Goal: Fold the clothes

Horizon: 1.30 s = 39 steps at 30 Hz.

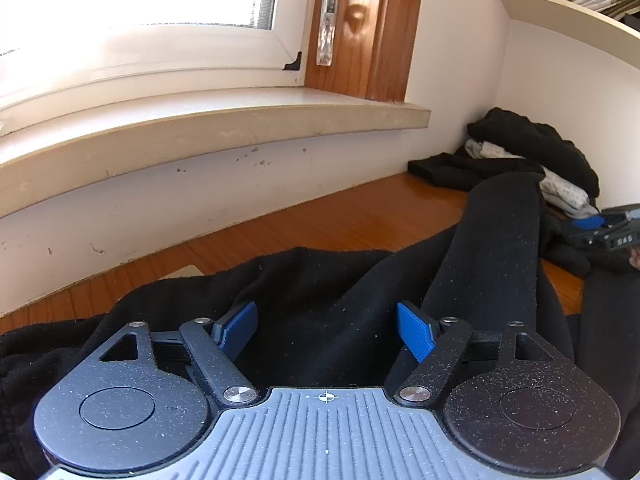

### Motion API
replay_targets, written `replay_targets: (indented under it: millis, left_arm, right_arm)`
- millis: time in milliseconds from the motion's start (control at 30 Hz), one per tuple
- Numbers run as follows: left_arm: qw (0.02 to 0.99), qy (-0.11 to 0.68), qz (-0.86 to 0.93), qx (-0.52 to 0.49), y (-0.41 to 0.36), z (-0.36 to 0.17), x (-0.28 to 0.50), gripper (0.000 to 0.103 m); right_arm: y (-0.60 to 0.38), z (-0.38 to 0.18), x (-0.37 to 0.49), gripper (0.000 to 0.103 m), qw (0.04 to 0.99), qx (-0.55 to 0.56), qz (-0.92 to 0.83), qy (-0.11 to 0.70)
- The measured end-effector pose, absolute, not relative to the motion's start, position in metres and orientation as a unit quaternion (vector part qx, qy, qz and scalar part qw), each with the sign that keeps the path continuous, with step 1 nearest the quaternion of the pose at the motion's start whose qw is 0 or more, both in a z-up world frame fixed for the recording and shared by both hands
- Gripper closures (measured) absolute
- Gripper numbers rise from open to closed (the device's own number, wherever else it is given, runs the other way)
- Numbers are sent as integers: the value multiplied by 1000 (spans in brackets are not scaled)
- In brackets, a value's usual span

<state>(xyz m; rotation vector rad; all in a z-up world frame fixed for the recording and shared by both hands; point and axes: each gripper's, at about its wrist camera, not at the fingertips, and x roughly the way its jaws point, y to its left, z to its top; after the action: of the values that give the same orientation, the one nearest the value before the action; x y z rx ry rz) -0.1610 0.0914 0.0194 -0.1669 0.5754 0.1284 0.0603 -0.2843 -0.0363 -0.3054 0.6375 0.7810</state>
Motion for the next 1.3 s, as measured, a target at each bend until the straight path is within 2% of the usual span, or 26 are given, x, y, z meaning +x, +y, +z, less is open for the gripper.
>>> replay_targets:
  millis: [133,233,400,533,633,800,1000,1167,1300]
  left_arm:
    - [952,286,61,-94,96,18,-160,23]
    - [951,288,61,-95,96,18,-160,23]
    - [951,288,62,-91,96,18,-159,23]
    - [951,288,63,-89,96,18,-159,23]
    - [951,291,62,-90,97,18,-159,23]
    - [946,305,66,-90,104,16,-165,23]
    - [944,314,77,-66,116,16,-188,23]
    - [944,313,80,-68,128,16,-205,23]
    - [947,298,69,-100,138,18,-213,23]
  right_arm:
    - [-312,-42,70,41,880,-131,327,320]
    - [-337,-40,74,41,897,-131,261,332]
    - [-350,-28,62,38,913,-168,196,316]
    - [-333,-3,45,38,928,-144,227,257]
    - [-309,8,35,26,918,-125,299,228]
    - [-271,-11,46,26,900,-147,327,249]
    - [-272,-40,60,26,884,-195,310,291]
    - [-293,-34,62,31,911,-240,199,269]
    - [-301,-17,50,29,931,-170,234,221]
